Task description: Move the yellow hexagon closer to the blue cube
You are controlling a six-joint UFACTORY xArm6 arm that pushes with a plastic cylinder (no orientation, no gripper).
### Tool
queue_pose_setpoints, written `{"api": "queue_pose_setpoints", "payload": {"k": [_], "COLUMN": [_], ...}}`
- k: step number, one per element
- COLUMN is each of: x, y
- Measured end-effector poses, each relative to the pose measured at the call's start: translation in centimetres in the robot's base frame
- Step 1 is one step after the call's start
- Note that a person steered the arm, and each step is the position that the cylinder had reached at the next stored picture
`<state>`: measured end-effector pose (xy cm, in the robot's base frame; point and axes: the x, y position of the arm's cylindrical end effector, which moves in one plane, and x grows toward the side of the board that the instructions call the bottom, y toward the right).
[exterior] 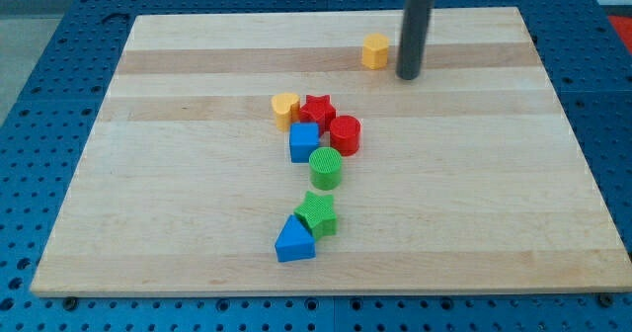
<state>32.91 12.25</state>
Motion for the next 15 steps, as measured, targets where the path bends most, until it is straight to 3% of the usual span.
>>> {"api": "queue_pose_setpoints", "payload": {"k": [1,3,5,6,8,9,10,11,12,15], "x": [-1.4,-1.4,-4.9,-6.5,-5.1,-2.4,-1.5,-5.6,-6.5,-1.0], "y": [0.2,-5.4,0.2,-0.5,-11.6,-16.0,-16.8,-14.4,-7.7,-8.0]}}
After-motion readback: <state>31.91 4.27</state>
